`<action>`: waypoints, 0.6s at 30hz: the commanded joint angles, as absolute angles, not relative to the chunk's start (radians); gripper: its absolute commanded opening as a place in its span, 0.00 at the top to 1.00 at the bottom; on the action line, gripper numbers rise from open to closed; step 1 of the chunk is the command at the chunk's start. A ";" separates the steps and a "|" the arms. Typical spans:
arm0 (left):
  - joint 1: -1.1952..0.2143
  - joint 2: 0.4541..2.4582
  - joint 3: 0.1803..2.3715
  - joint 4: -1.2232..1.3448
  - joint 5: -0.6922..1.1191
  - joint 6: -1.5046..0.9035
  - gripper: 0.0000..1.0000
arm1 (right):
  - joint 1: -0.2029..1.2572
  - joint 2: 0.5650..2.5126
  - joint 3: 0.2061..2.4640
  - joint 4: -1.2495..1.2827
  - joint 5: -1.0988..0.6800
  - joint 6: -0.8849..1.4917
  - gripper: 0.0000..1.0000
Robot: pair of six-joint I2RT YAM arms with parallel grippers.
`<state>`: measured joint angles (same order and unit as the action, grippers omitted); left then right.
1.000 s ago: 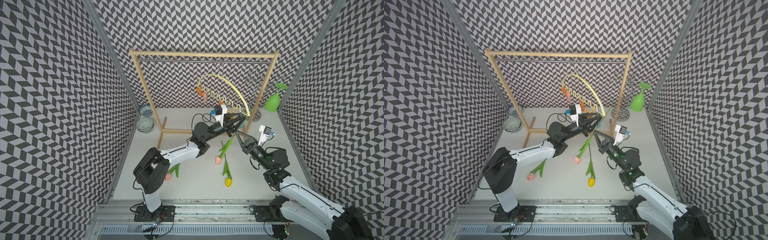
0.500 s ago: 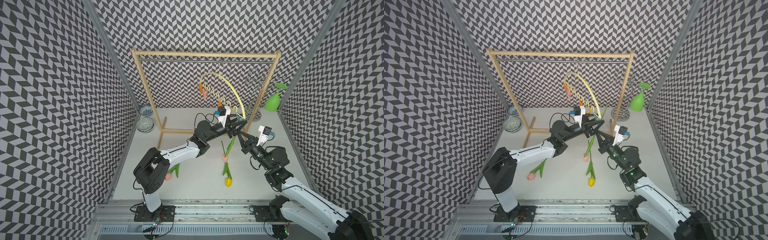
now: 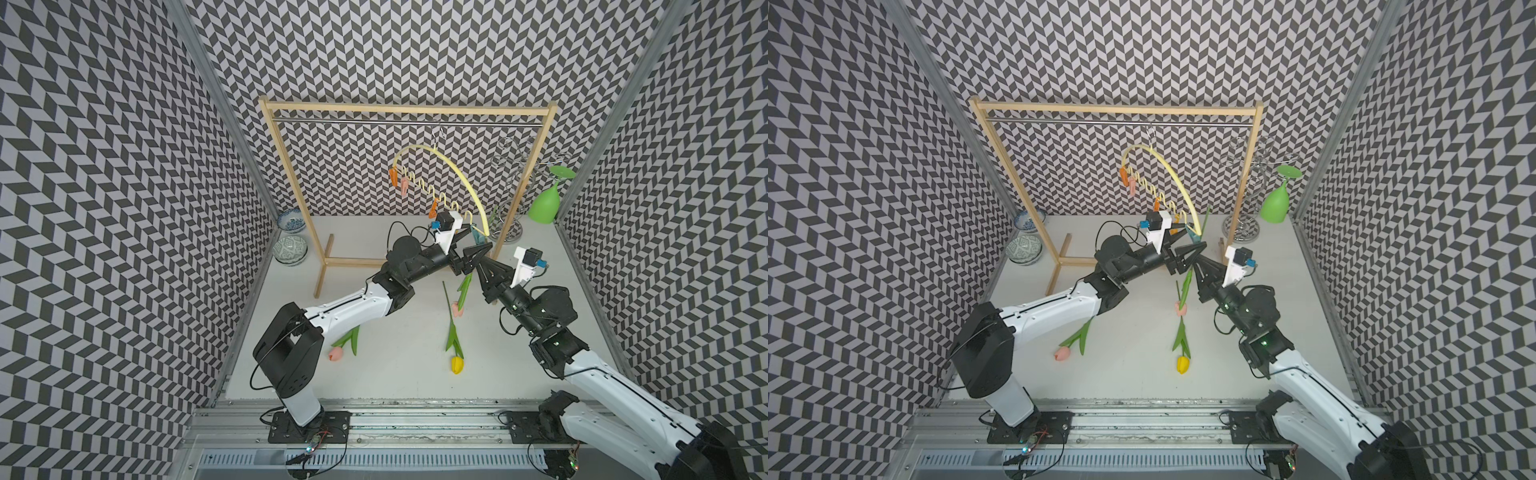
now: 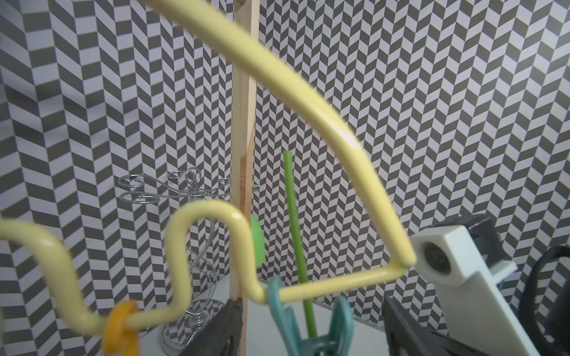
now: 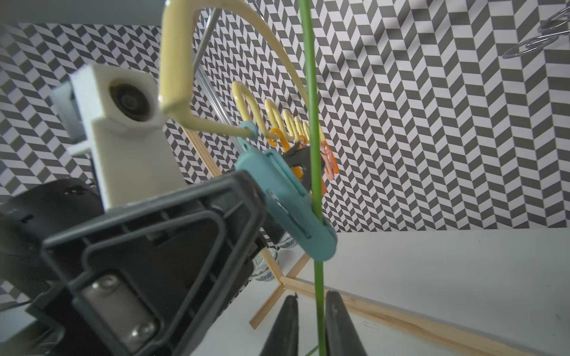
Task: Dry the flowers on a clothes hanger
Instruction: Clamp the flower onto the hanger.
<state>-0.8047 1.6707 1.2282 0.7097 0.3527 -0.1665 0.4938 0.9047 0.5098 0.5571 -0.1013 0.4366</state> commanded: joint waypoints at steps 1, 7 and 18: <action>-0.805 1.609 1.179 0.670 0.313 -0.116 0.19 | 0.488 0.871 0.515 0.581 -0.073 0.425 0.69; -0.798 1.549 1.115 0.616 0.286 -0.103 0.18 | 0.489 0.816 0.518 0.519 -0.046 0.414 0.58; -0.786 1.341 0.883 0.515 -0.047 -0.198 0.08 | 0.491 0.675 0.596 0.243 -0.062 0.413 0.45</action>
<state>-0.7925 1.3991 0.9321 0.5465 0.0715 -0.1478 0.4938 0.7166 0.5598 0.3180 -0.0368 0.4118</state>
